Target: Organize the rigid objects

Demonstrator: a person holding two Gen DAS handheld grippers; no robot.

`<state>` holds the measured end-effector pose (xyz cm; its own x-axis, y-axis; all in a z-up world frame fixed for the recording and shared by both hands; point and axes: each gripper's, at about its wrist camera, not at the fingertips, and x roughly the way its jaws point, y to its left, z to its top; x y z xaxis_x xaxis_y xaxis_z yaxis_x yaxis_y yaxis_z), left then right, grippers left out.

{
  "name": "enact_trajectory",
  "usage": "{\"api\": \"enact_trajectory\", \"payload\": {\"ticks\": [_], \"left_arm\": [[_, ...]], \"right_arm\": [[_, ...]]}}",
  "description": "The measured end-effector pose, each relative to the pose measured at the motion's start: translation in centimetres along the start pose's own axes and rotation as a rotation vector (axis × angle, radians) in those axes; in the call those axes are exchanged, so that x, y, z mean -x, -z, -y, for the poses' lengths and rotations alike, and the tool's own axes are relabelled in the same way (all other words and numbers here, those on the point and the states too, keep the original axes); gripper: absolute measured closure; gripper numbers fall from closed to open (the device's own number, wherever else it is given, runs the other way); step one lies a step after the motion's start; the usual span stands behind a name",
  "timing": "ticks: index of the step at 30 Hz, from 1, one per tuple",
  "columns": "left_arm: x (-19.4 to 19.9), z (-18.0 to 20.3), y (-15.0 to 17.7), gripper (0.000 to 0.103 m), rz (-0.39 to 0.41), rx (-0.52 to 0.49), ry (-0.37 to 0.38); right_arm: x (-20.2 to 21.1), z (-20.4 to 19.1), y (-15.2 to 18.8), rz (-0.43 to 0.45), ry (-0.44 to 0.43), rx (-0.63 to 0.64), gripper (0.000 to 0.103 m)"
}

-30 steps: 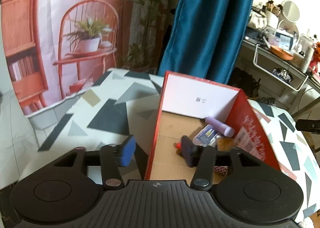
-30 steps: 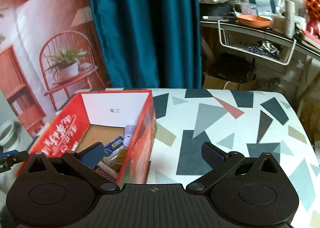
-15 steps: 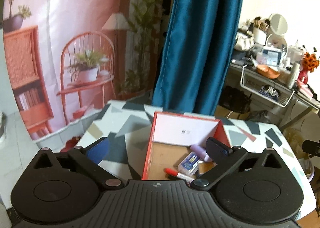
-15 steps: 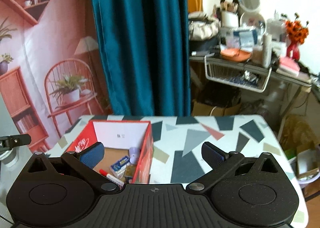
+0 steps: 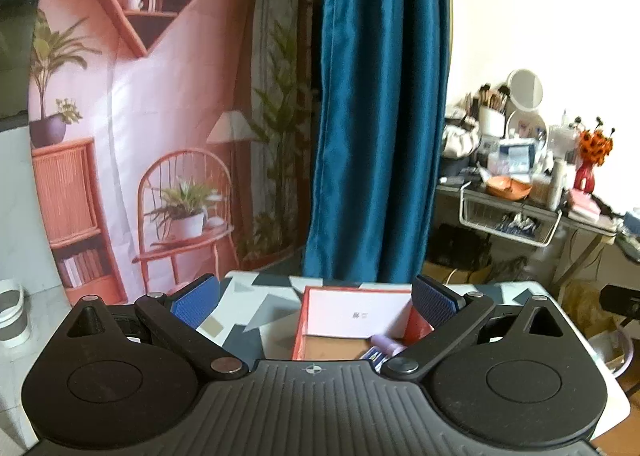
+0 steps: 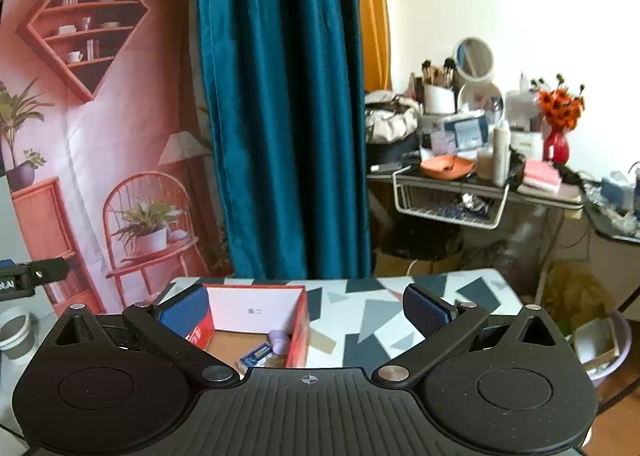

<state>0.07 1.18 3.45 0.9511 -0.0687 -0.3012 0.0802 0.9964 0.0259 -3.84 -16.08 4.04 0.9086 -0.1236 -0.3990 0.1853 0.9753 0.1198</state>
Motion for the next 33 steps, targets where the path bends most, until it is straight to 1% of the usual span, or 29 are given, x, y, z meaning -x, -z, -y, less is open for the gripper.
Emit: {"api": "enact_trajectory", "payload": {"ticks": [5, 12, 17, 21, 33], "left_arm": [[0.7, 1.4, 0.5, 0.000, 0.033, -0.030, -0.028], [1.4, 1.8, 0.8, 0.000, 0.052, -0.047, -0.029], [1.5, 1.7, 0.8, 0.000, 0.051, -0.056, -0.036], [1.6, 1.7, 0.9, 0.000, 0.036, -0.057, -0.025], [1.8, 1.7, 1.2, 0.000, 0.023, -0.077, -0.025]], "right_arm": [[1.7, 0.5, 0.2, 0.021, 0.014, -0.003, 0.000], [2.4, 1.3, 0.5, 0.032, 0.045, -0.009, 0.000], [2.4, 1.4, 0.7, 0.033, 0.055, -0.007, 0.000], [2.4, 1.4, 0.9, 0.031, 0.060, -0.011, 0.000], [2.1, 1.9, 1.3, 0.012, 0.078, 0.000, 0.000]]}}
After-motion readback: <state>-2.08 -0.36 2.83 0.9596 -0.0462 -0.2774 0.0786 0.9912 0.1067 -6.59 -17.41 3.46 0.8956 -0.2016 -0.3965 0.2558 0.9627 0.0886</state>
